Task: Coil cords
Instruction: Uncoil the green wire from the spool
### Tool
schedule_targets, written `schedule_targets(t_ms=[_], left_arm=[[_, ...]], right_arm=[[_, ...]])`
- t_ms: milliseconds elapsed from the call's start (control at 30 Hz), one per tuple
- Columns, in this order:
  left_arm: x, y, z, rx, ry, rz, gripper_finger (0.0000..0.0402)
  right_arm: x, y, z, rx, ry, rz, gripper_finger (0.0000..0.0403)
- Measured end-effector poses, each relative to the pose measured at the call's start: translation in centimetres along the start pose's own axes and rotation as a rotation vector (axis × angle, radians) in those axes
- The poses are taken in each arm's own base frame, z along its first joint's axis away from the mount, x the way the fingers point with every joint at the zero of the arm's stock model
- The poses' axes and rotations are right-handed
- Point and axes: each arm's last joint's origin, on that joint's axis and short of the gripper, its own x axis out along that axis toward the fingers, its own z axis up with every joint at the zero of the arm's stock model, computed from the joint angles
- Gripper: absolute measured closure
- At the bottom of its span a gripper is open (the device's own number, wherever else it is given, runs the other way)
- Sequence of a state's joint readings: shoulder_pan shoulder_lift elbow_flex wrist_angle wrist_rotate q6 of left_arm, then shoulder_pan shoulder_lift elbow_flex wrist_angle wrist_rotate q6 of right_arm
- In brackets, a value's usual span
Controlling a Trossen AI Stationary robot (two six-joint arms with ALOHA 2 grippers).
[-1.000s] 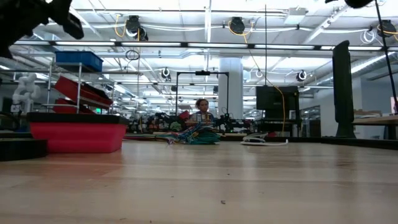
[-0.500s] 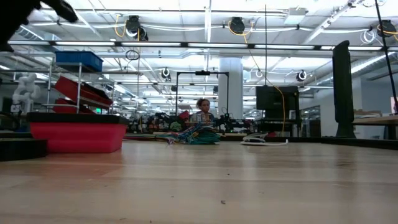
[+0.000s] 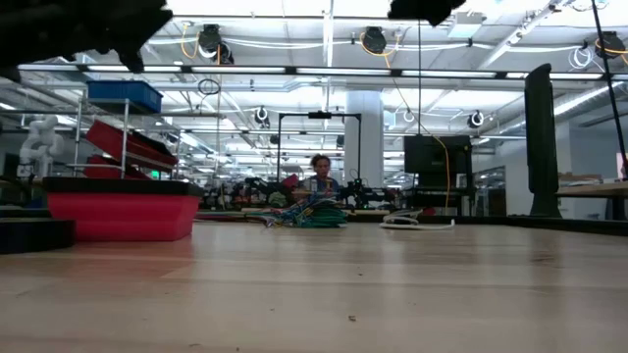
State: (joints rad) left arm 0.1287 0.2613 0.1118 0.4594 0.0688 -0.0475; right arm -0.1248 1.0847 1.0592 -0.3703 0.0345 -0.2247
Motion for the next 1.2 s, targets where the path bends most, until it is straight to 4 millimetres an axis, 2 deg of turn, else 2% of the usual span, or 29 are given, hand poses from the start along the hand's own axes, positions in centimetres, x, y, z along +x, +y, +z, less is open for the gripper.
schedule_targets(t_ms=[233, 400, 767, 933, 1200], left_arm=[[4.0, 0.3, 0.4, 0.078, 0.166, 0.023, 0.0292], [7.4, 0.6, -0.2, 0.151, 0.29, 0.014, 0.0292], [13.9, 1.0, -4.8, 0.381, 0.597, 0.028, 0.0292], [16.8, 1.3, -7.1, 0.508, 0.7, 0.082, 0.0292], [20.7, 2.1, -10.7, 0.673, 0.906, 0.097, 0.0292]], right_arm=[[3.1, -0.4, -2.0, -0.002, 0.175, 0.006, 0.0252], [5.9, -0.3, -3.4, -0.037, 0.268, 0.026, 0.0252], [11.3, 0.1, -7.0, -0.116, 0.464, 0.024, 0.0252], [12.3, 0.0, -8.0, -0.094, 0.512, 0.015, 0.0252], [12.0, 0.0, -8.7, -0.029, 0.58, 0.012, 0.0252]])
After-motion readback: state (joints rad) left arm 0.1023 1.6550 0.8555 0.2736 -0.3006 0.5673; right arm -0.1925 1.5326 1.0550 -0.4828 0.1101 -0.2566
